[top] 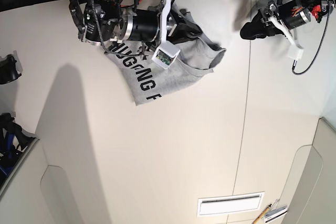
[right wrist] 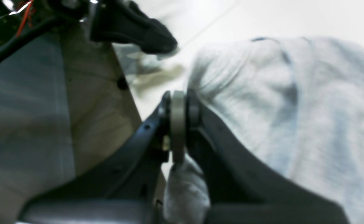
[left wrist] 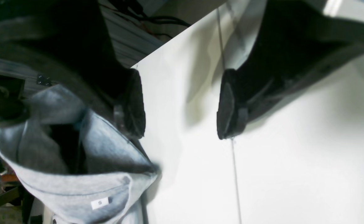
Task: Fold the T-shirt properly
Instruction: 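Grasp the bundle edges with both grippers and flatten it into a square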
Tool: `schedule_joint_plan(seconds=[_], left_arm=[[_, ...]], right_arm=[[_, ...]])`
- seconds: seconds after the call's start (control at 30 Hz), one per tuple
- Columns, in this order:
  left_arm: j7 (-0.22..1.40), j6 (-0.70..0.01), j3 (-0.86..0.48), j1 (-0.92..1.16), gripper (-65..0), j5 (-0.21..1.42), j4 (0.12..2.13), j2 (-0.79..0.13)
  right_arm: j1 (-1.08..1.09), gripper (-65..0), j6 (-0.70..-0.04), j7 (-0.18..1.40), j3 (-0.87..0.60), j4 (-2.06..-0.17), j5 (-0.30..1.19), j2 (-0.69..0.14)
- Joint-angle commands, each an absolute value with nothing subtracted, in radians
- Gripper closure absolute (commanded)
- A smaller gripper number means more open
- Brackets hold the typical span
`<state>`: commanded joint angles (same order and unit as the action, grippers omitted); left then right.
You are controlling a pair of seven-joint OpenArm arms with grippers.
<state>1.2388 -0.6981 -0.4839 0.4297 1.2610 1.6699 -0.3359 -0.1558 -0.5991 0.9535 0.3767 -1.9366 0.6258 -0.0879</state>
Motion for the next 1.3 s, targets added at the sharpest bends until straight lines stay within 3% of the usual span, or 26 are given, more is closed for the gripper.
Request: schedule_joint_plan(seconds=[0.1,0.2,0.27,0.5,0.53,0.67,0.7,0.8,0.83,0.87,1.03,1.13,1.3], left_arm=[[1.239,-0.698,-0.484,0.43,-39.5,1.261,1.67,-0.336],[1.239,-0.698,-0.484,0.43,-39.5,1.267,1.67,-0.336],[1.24,-0.698,-0.484,0.43,-39.5,1.284,1.67,-0.336],[1.347,-0.698,-0.539,0.431,-39.4,1.454,1.718,-0.335],[1.361,-0.698,-0.554,0.435,-37.7,1.467,1.75,-0.335],[1.389,-0.698,-0.555,0.45,-20.0,1.484,1.921,-0.326],[1.389,-0.698,-0.544,0.452,-18.2,1.484,1.957,-0.323],[1.388,-0.698,-0.488,0.451,-17.7,1.473,2.019,-0.295],[1.382,-0.698,-0.456,0.451,-17.5,1.454,2.022,-0.285],[1.358,-0.698,-0.416,0.451,-17.5,1.411,2.022,-0.274],[1.226,-0.698,-0.165,0.452,-17.3,1.145,2.022,-0.224],[1.176,-0.698,-0.023,0.452,-11.4,1.005,2.021,-0.221],[1.096,-0.698,0.096,0.451,-11.2,0.824,1.97,-0.221]], right_arm=[[-0.156,-0.5,-0.598,0.952,0.44,-1.936,0.551,-0.076],[-0.156,-27.7,-0.588,0.944,0.465,-1.936,0.52,-0.077],[-0.155,-36.6,-0.588,0.941,0.465,-1.936,0.523,-0.077],[-0.079,-36.4,-0.585,0.935,0.396,-1.937,0.501,-0.076],[-0.056,-36.4,-0.579,0.928,0.361,-1.937,0.488,-0.077],[0.023,-34.8,-0.571,0.901,0.179,-1.926,0.463,-0.077],[0.038,-30.1,-0.571,0.891,0.14,-1.912,0.463,-0.078],[0.078,-7.9,-0.571,0.862,0.063,-1.822,0.463,-0.077],[0.095,-1.7,-0.571,0.855,0.051,-1.781,0.464,-0.077],[0.116,0.0,-0.572,0.847,0.046,-1.736,0.463,-0.078],[0.233,0.0,-0.573,0.804,0.06,-1.498,0.485,-0.076],[0.292,0.0,-0.589,0.804,0.091,-1.377,0.486,-0.077],[0.307,0.0,-0.591,0.8,0.113,-1.313,0.486,-0.077]])
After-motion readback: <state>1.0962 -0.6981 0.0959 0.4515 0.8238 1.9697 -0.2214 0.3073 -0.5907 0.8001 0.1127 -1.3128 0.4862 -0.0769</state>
